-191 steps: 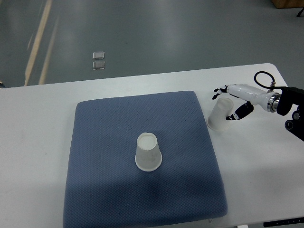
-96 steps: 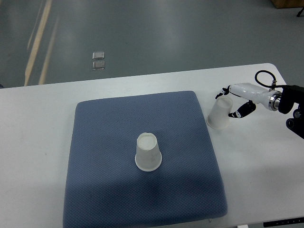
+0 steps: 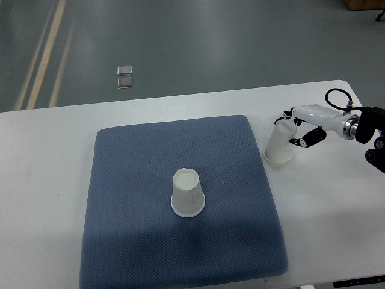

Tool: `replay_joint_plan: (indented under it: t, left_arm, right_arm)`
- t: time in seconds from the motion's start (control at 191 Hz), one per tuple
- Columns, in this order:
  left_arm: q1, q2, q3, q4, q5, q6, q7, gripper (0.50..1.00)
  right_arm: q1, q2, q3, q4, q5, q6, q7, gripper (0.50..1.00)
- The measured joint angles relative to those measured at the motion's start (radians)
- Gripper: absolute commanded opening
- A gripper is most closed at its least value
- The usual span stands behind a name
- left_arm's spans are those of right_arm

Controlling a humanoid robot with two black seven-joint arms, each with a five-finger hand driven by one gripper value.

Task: Stack paper cups
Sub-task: 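Lift the cup with the right hand and carry it over the cup on the pad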

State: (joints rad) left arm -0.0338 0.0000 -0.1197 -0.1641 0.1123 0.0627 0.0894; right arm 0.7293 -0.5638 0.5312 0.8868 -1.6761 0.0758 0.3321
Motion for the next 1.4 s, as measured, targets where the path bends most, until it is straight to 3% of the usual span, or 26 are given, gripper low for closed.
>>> replay_joint_plan:
  t: [0.183,0.324,0.628,1.041,1.402]
  left_arm:
    - [0.000,0.000,0.000,0.000,0.001,0.000,0.000,1.000]
    - [0.000,0.000,0.000,0.000,0.001,0.000,0.000,1.000]
    - [0.000,0.000,0.000,0.000,0.001,0.000,0.000,1.000]
    - [0.000,0.000,0.000,0.000,0.000,0.000,0.000,1.000]
    - [0.000,0.000,0.000,0.000,0.000,0.000,0.000,1.000]
  right_arm:
    - [0.041,-0.017,0.017,0.035,0.010,0.002,0.006,0.588]
    - [0.104,-0.079,0.019,0.131,0.059,0.015,0.012,0.596]
    - [0.242,-0.173,0.040,0.398,0.230,0.146,0.004,0.599]
    - [0.315,-0.085,0.139,0.563,0.311,0.419,0.005,0.596]
    - [0.294,0.006,0.126,0.655,0.223,0.442,-0.029,0.594]
